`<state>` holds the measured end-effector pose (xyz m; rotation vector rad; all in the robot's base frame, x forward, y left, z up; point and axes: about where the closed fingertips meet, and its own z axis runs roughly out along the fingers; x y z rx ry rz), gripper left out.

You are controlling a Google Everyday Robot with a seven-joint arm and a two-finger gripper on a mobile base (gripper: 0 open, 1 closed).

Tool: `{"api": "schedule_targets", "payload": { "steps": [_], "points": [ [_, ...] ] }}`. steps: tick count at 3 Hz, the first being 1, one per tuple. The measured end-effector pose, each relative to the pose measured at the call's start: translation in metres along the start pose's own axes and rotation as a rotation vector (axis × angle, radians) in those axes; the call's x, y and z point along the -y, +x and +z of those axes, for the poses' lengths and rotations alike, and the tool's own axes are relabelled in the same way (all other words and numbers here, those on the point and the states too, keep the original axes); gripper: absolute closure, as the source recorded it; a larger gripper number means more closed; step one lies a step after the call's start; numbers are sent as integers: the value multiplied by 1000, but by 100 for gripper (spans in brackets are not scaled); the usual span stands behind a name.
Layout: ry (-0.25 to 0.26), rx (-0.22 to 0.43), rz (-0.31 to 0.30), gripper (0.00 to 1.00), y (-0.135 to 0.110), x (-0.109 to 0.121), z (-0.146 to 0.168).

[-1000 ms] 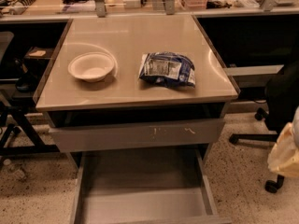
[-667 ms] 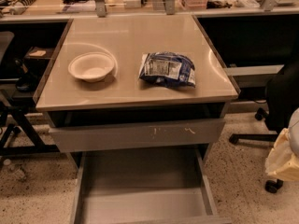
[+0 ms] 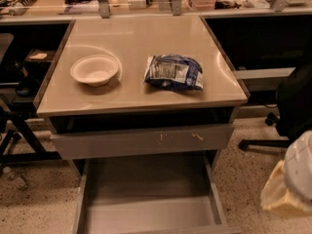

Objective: Close middle drawer

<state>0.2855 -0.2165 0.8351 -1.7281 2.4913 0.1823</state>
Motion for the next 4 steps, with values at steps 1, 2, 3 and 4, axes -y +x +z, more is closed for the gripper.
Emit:
{"api": "schedule_targets", "payload": {
  "steps": [1,2,3,4],
  "points": [
    [-98,33,34,100,-1,-33,54],
    [-188,41,63,100,-2,-60,98],
    [-201,32,65,100,2,-65,103],
    [-216,34,69,100,1,-71,114]
  ]
}}
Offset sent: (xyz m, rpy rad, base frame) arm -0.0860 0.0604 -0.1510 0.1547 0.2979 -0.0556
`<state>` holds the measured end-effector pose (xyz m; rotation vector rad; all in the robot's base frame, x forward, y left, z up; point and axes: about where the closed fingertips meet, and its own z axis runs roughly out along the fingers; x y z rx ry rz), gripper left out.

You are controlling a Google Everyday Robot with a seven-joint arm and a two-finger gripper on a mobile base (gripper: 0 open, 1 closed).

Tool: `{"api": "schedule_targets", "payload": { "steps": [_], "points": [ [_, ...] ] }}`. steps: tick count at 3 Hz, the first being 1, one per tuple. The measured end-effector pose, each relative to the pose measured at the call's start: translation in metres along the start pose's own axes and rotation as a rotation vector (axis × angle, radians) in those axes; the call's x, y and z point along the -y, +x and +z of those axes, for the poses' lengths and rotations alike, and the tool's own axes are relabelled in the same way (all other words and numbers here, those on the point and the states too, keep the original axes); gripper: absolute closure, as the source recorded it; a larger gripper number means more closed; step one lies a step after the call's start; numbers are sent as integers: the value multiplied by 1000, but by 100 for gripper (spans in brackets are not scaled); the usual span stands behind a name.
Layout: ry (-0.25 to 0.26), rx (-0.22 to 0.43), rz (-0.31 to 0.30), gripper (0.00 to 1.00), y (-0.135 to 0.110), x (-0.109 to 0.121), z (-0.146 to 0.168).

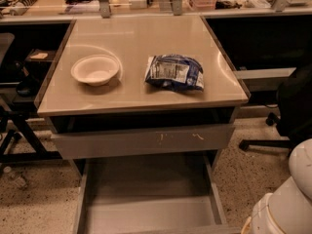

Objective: Close middle drawer

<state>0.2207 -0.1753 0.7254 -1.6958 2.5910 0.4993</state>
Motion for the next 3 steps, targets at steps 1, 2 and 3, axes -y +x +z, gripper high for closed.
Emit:
{"api": "schedule_targets", "payload": {
  "steps": [1,2,3],
  "points": [
    [-59,21,48,100,4,-5,51],
    [-51,61,94,100,10,14,99],
    [-79,104,147,100,22,39,161]
  ]
}}
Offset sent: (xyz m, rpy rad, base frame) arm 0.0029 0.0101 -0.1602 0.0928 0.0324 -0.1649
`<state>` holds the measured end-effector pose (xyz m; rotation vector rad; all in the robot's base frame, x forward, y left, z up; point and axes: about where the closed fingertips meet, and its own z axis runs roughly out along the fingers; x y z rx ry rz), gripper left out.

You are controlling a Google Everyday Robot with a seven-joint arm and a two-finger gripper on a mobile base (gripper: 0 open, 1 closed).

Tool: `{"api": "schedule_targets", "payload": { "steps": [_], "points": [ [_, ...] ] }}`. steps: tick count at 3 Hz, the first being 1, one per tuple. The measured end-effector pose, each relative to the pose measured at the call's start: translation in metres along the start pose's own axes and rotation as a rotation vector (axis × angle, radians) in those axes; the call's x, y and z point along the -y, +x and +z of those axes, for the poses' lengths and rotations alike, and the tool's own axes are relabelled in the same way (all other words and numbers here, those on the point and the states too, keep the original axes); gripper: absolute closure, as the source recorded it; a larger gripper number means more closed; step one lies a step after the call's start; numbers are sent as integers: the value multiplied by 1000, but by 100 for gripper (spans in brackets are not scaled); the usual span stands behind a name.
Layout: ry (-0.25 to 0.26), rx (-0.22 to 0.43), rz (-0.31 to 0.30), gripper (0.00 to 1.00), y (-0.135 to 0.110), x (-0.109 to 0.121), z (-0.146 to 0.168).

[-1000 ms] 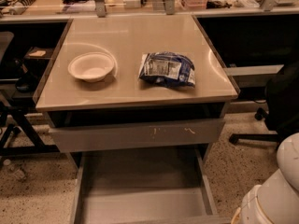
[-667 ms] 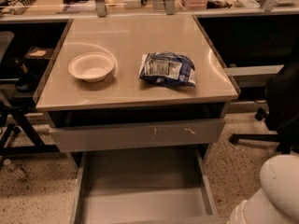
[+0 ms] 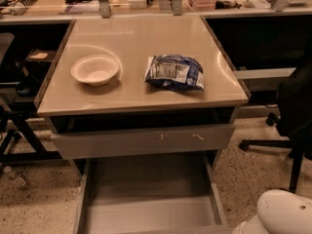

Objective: Close middle drawer

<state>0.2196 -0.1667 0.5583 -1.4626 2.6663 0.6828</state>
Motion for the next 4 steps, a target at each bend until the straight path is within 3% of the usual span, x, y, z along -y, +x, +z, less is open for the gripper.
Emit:
{"api": "schedule_targets", "payload": {
  "steps": [1,4],
  "points": [
    [0,0,0,100,0,0,0],
    [-29,130,9,100,3,44,70]
  ]
}}
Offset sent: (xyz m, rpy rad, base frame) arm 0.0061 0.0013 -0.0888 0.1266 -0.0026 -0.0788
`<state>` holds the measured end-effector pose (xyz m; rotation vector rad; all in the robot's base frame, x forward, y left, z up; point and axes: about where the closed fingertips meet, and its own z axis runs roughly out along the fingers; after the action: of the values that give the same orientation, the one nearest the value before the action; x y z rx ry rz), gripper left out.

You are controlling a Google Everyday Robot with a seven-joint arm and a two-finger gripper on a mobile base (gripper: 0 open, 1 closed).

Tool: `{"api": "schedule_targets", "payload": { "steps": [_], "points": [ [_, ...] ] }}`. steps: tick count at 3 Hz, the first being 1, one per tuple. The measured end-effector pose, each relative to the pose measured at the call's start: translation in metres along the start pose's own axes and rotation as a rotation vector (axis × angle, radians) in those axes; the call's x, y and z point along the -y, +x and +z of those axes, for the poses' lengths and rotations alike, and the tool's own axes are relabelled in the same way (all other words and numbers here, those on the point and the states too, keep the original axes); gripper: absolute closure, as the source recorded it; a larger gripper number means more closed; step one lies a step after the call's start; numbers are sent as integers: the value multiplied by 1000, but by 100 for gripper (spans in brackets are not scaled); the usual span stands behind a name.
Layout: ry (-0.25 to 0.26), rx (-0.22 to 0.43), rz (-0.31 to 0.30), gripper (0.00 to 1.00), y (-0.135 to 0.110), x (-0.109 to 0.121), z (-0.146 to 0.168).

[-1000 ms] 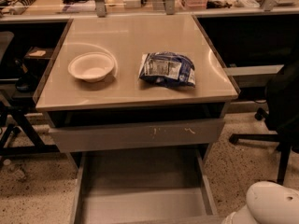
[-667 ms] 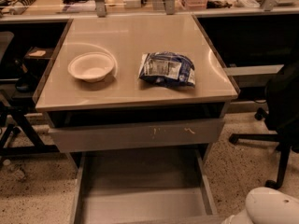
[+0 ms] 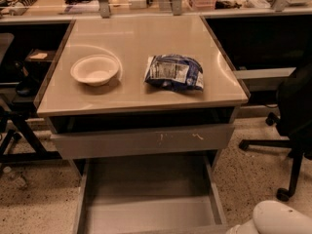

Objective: Close middle drawer

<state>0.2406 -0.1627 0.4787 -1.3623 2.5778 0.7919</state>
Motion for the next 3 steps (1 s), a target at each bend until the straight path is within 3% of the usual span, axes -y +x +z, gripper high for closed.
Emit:
{"api": "schedule_targets", "payload": {
  "steps": [3],
  "points": [
    [-28,53,-62,100,-8,27,34]
  ]
}}
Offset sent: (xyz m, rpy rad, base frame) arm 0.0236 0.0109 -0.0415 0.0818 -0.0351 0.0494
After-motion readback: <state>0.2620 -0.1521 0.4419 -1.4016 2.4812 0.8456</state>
